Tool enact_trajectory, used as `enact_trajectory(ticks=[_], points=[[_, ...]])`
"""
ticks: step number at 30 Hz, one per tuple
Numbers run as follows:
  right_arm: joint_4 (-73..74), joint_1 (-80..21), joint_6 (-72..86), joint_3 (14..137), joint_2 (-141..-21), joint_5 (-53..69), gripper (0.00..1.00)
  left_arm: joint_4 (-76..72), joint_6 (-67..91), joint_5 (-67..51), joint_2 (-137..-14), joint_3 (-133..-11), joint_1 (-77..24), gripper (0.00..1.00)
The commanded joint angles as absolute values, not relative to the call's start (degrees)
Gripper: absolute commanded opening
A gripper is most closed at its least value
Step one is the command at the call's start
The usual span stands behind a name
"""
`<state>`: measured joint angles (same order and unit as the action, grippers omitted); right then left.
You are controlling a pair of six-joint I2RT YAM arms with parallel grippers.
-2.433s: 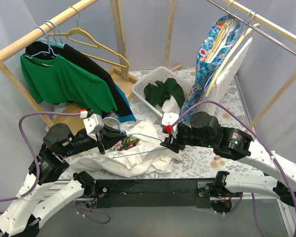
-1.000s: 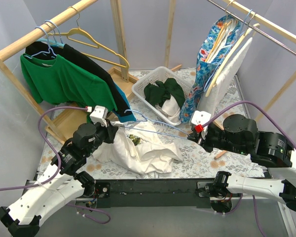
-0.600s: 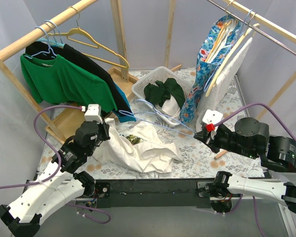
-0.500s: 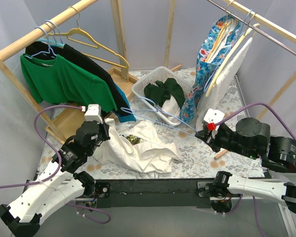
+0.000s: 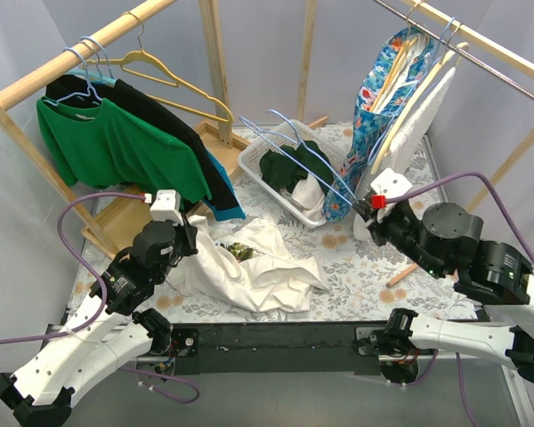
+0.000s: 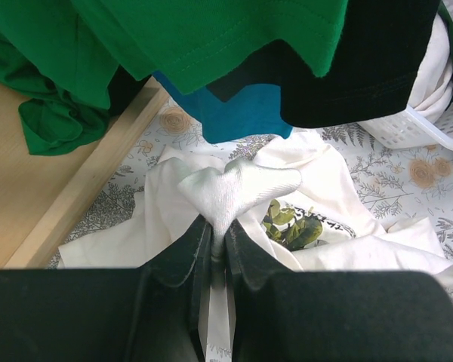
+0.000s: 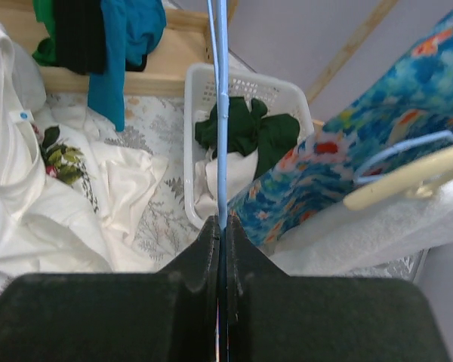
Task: Remove the t-shirt from the hanger
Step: Place the hanger at the clothesline.
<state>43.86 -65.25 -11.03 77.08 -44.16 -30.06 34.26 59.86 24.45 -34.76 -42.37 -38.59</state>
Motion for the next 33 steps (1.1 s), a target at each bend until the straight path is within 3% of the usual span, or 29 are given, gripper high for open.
enact_trajectory(ticks=[1, 7, 26, 33], points=[[24.89, -65.21, -17.83, 76.11, -48.68, -29.98, 0.01, 34.45, 60.03, 23.56, -34.63, -43.86, -38.67, 0.0], [11.45, -65.13, -24.51, 79.62, -57.56, -29.27, 0.01, 34.54, 60.56, 22.41, -34.19, -44.3, -38.67, 0.0], [2.02, -50.72, -15.3, 103.34, -86.98, 3.23, 0.01, 34.54, 61.61, 19.51, -33.14, -44.56, -38.67, 0.0], [3.08, -50.1, -11.96, 115.82, -97.64, 8.52, 0.01, 34.19, 61.96, 17.14, -32.7, -44.56, -38.67, 0.0]])
